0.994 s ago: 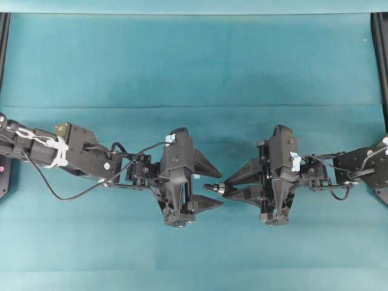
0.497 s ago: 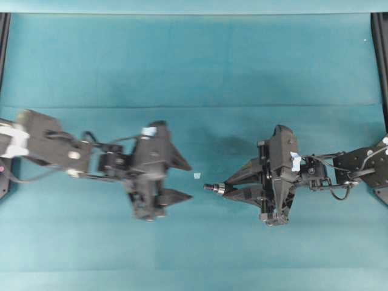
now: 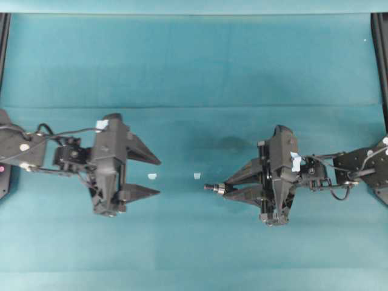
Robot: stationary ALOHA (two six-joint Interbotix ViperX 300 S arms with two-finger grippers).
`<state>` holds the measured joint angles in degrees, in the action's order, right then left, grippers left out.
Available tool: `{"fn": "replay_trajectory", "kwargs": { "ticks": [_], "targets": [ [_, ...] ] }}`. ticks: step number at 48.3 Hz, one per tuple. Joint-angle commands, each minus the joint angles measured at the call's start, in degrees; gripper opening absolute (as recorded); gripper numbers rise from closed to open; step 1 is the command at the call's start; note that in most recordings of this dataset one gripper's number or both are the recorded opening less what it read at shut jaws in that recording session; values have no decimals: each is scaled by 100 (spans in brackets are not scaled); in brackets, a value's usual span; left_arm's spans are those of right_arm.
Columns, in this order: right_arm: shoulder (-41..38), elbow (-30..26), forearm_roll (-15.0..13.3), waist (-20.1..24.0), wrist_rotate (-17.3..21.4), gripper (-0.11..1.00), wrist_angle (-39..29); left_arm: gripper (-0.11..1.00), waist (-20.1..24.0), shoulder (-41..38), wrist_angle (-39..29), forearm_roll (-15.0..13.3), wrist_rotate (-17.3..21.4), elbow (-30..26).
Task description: Insert the washer onto the shaft with both hands.
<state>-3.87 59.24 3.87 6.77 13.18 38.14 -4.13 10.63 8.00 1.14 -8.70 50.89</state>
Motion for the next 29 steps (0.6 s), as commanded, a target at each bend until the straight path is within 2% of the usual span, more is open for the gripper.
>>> {"fn": "replay_trajectory", "kwargs": {
  "ticks": [1, 29],
  "targets": [
    [44, -44, 18, 0, 9, 0, 35, 83, 9, 132, 0, 9, 9, -35],
    [44, -53, 9, 9, 9, 0, 35, 83, 18, 149, -35, 9, 9, -44]
  ]
}}
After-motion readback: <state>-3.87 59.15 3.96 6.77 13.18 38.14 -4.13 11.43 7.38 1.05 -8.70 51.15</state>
